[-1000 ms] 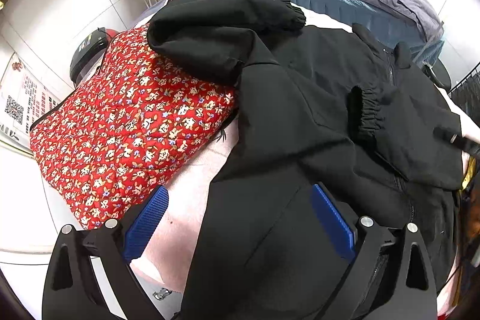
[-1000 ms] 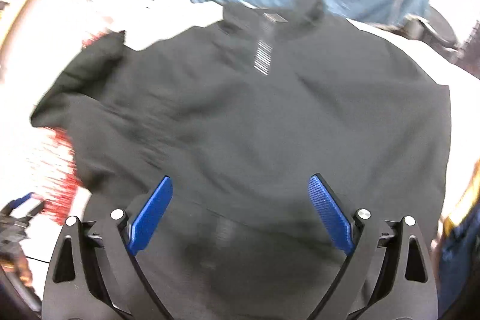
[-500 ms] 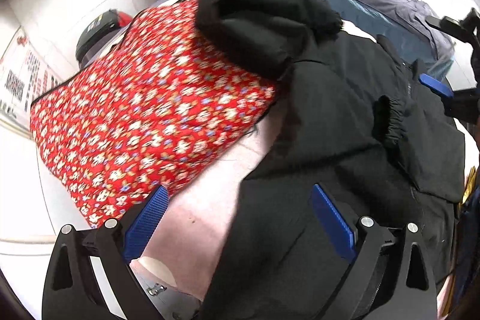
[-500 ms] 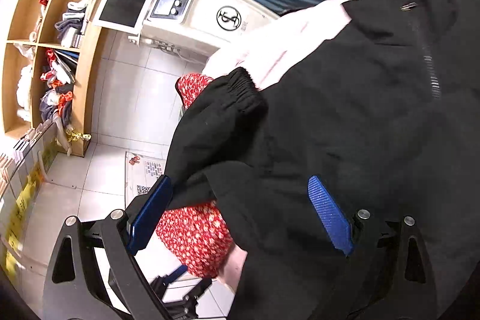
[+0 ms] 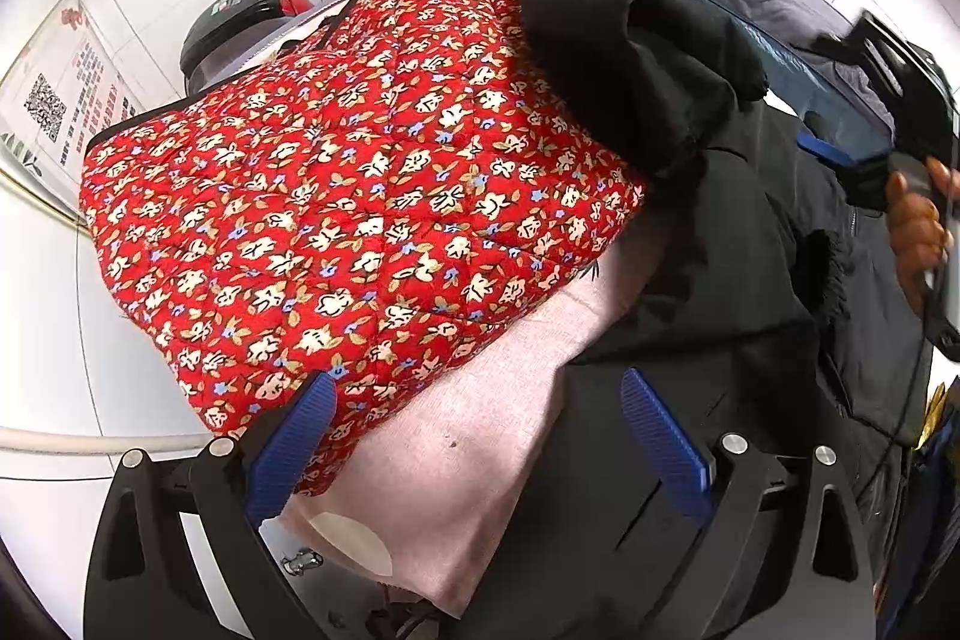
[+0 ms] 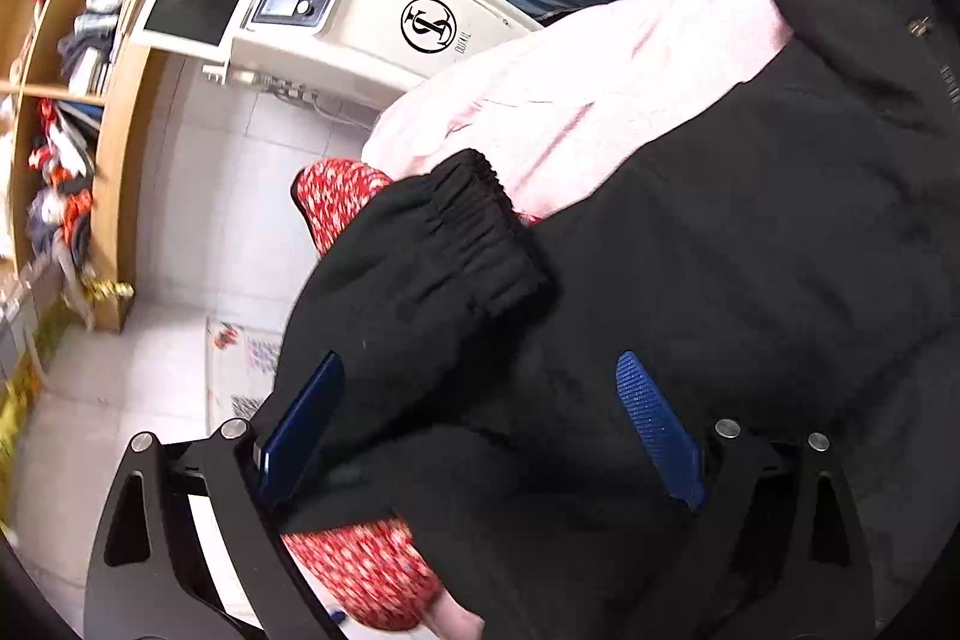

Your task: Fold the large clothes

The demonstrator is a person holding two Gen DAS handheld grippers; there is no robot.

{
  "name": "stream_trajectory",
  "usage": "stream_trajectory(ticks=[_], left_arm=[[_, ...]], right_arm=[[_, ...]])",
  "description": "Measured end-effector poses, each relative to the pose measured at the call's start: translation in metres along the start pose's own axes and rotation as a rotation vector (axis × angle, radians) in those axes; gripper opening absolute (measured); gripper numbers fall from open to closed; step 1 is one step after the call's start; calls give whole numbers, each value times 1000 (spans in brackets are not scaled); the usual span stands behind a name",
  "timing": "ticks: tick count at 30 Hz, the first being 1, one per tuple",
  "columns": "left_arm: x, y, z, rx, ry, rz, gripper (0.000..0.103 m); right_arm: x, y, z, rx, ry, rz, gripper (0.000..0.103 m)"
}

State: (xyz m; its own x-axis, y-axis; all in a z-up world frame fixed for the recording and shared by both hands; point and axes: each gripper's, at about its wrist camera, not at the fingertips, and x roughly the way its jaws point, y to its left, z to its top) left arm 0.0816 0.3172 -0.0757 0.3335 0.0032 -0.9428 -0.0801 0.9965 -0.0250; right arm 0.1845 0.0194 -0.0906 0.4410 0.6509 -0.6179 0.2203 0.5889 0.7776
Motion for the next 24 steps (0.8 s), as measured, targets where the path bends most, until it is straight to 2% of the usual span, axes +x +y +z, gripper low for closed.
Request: stream_trajectory(ticks=[3,4,6,8,11,15,19,20,22,24], left_arm=[[2,-3,3,16,3,-3,94],[3,-5,3,21,3,-4,94],[3,-9,6,33,0,-2,94],[2,-11,6,36,-4,0,94],[2,-15,7,34,-8,2,94],[-1,-22,6,31,-14,-5,94],[-7,-38,4,50,-31,-12,94],[-8,-43,4,56,-34,-14,94],[-11,-55,5,69,-40,-22,94],[-15,-67,6,87,-55,-31,94]], right_arm=[[18,1,5,36,4,36,86],[24,2,6,43,8,43,80],[37,6,8,45,26,55,65],[46,15,8,14,42,49,36],[32,30,6,-61,-6,25,18],[-16,45,10,-80,-100,45,11],[-94,72,8,-230,-248,34,10],[-126,82,3,-299,-321,9,9],[-164,86,-3,-370,-405,-44,9],[-208,76,-13,-414,-488,-134,9]])
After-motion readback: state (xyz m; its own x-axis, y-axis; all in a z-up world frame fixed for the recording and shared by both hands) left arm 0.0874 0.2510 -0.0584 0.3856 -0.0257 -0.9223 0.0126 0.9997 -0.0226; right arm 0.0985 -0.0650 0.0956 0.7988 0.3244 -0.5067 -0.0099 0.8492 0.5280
